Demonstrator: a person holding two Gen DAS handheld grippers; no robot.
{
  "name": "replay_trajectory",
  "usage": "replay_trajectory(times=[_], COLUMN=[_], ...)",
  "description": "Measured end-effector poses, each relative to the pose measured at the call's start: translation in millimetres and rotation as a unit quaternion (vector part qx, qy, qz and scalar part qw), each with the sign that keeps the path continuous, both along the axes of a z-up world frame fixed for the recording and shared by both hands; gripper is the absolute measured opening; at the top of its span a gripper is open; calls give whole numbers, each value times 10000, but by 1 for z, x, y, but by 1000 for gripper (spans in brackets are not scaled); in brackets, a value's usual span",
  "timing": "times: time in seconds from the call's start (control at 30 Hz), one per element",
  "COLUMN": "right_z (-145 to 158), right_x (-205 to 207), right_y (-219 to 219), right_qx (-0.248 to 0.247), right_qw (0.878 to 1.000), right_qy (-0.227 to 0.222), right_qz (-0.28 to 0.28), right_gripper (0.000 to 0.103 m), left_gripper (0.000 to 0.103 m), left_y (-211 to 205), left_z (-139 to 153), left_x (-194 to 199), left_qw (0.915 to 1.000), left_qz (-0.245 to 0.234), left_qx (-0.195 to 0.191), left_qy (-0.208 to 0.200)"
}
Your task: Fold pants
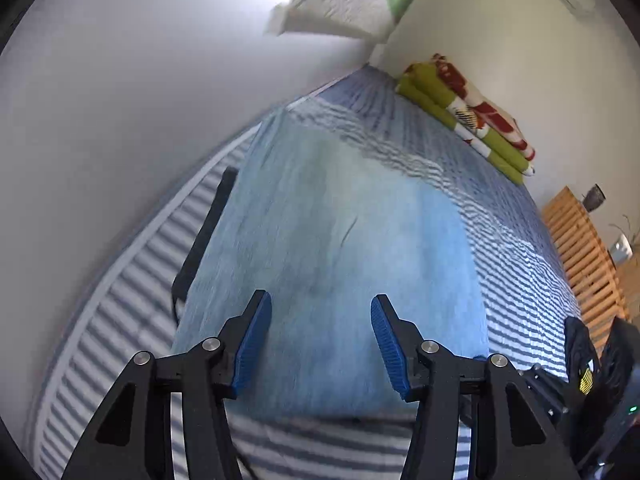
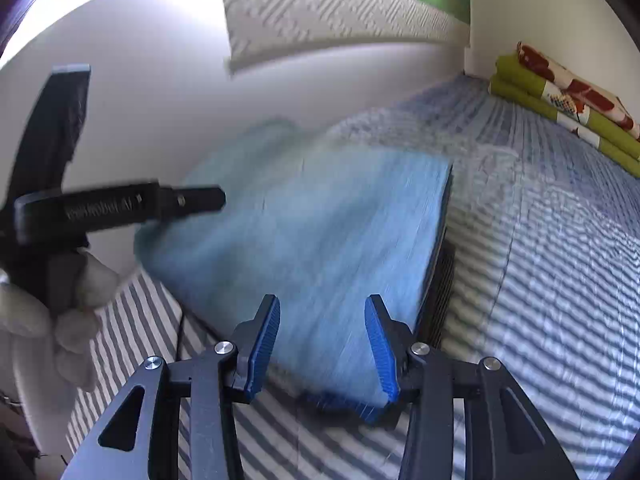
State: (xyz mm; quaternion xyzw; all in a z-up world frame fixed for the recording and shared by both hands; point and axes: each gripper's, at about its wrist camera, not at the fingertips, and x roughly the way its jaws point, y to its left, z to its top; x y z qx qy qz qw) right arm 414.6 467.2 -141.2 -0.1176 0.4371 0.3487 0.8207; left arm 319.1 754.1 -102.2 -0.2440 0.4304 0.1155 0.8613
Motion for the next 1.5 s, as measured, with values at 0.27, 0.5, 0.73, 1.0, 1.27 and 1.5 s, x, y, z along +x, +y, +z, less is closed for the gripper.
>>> replay_trajectory(times=[0.27, 0.5, 0.73, 1.0, 1.27, 1.5], right_z=[1, 57, 115, 131, 116, 119], right_x=[-55, -133, -219, -282, -334, -364], right_y=[-63, -153, -251, -336, -392, -425], right_qx=[-515, -318, -72, 66, 105, 159], right_qw=[9985, 9981, 9944, 9876, 9805, 9765], right_qy=[61, -430, -953, -1195, -1125, -1082], right_qz=[-192, -311, -448, -1013, -1605, -1856], right_gripper=[41, 42, 49, 54, 55, 55], left_gripper=[55, 56, 60, 69, 72, 77], left_y=[-70, -182, -312, -425, -470, -479], left_z=[7, 74, 120, 146, 135, 149], left_x=[-79, -169, -254, -322, -374, -401], left_qw=[9965, 9971, 9927, 9838, 9835, 9800], left_qz=[-51, -418, -984, -1436, -1451, -1430], left_qx=[566, 637, 371, 497, 442, 795], left_qy=[609, -52, -585, -954, -986, -1135])
